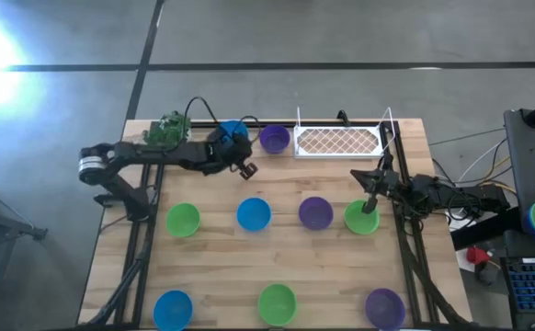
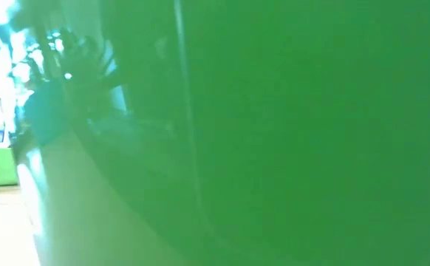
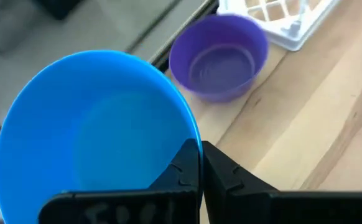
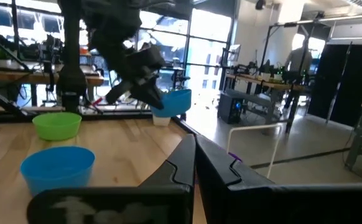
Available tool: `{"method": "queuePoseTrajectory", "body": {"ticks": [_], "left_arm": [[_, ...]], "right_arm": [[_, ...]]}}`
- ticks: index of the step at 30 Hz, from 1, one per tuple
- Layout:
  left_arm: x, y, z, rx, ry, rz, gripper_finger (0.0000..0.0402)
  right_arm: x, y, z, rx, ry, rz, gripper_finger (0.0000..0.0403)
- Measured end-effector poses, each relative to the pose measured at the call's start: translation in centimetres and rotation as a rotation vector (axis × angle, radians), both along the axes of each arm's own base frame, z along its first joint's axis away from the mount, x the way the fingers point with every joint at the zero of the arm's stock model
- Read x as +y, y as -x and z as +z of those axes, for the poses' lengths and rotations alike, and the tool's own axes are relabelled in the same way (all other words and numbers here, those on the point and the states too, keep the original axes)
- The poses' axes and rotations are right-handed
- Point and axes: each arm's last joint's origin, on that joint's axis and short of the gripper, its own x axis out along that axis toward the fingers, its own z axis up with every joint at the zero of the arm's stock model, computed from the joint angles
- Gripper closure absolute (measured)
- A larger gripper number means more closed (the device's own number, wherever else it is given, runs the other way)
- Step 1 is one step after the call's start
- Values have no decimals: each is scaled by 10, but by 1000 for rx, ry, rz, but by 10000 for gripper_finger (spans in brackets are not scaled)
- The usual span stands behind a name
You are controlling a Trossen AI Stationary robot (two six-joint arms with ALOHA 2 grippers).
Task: Pick & Place Mini bowls
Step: Put the top blue bowl on the shelf
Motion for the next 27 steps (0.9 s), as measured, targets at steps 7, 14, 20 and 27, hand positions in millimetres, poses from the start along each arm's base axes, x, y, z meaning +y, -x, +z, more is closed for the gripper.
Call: {"method": "queuePoseTrajectory", "body": {"ticks": [7,14,20,27], "left_arm": [[-33,-11,6,87,-200,-130,401],[-52,-22,16,111,-382,-213,401],[-57,-28,23,171,-506,-314,401],[-57,-29,24,274,-589,-378,401]], "right_arm": [[-1,2,10,-66,80,-52,394],[-2,5,25,-113,128,-84,394],[-1,2,52,-106,129,-83,394],[0,-26,75,33,148,-80,394]]}}
